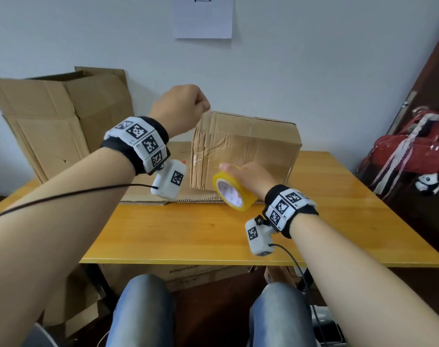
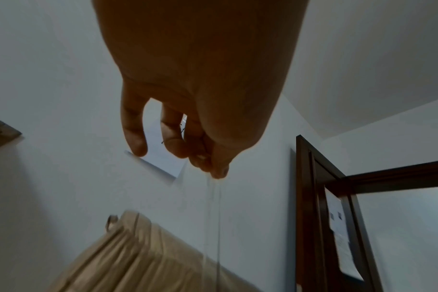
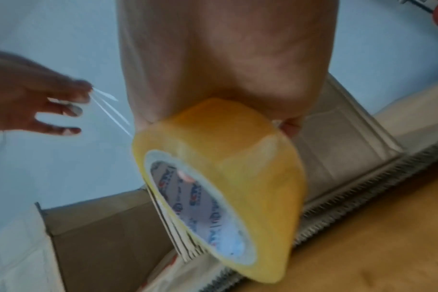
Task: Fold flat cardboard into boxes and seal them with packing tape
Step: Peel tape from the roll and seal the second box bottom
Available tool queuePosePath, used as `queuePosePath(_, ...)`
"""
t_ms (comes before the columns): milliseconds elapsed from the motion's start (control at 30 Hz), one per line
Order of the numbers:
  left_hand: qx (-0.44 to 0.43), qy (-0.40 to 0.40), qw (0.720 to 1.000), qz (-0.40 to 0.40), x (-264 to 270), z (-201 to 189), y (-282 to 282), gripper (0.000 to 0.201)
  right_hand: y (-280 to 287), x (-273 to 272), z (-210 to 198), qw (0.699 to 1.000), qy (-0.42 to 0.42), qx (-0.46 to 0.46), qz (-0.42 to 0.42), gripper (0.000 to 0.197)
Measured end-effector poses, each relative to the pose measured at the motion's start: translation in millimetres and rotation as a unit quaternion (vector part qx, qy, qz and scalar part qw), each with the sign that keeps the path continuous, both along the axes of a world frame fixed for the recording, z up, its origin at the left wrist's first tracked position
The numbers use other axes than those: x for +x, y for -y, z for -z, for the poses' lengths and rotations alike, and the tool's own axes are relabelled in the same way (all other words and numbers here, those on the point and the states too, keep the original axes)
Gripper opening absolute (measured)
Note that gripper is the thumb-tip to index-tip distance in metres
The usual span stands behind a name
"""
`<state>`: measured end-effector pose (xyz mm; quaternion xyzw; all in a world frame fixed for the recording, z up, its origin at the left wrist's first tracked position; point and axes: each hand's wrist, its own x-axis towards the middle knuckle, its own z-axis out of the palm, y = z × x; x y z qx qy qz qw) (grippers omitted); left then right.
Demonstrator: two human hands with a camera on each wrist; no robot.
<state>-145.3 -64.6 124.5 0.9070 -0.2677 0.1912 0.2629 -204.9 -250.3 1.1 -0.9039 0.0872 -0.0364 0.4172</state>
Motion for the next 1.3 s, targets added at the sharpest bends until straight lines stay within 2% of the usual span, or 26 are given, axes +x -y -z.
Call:
queuePosePath(67,0.005,-0.004,1.000,0.009,-0.8,-0.6,1.7,0.014,1.9,-2.2,7.5,1.000,-0.027,-0.008,0.000,0.058)
queuePosePath(233,0.001,-0.006,1.000,-0.010,2.7,1.9,1.0,0.014,2.5,-5.8,16.9,1.000,0.011,0.017,-0.013,0.062)
queuePosePath(333,0.027,-0.006,0.999,-0.023,5.6,2.2,-1.0,0.013,3.5,-5.6,25.3,0.998,-0.002,0.011,-0.056,0.062)
queuePosePath(467,0.029,0.003,0.999,-0.040,7.7,3.9,-2.0,0.013,5.1,-3.7,36.8,0.995,-0.024,0.063,-0.076,0.057)
queuePosePath(567,0.038,0.000,0.998,-0.042,5.5,6.5,-1.4,0.014,0.9,0.7,39.1,0.996,-0.029,0.066,-0.061,0.057)
queuePosePath(833,0.061,-0.004,0.998,-0.035,2.8,15.9,7.1,0.014,-7.7,13.8,36.5,1.000,-0.019,-0.005,0.005,0.059)
queuePosePath(1067,0.029,-0.014,0.999,-0.016,6.3,19.7,3.7,0.012,-1.1,9.8,55.8,0.998,-0.043,-0.042,0.018,0.057)
queuePosePath(1200,0.004,-0.019,1.000,-0.015,6.0,18.0,1.6,0.014,0.4,4.3,63.5,1.000,-0.028,-0.001,-0.012,0.059)
queuePosePath(1300,0.001,-0.021,1.000,-0.018,7.1,17.7,-2.8,0.014,2.4,-10.1,68.2,0.997,-0.054,0.039,-0.048,0.067)
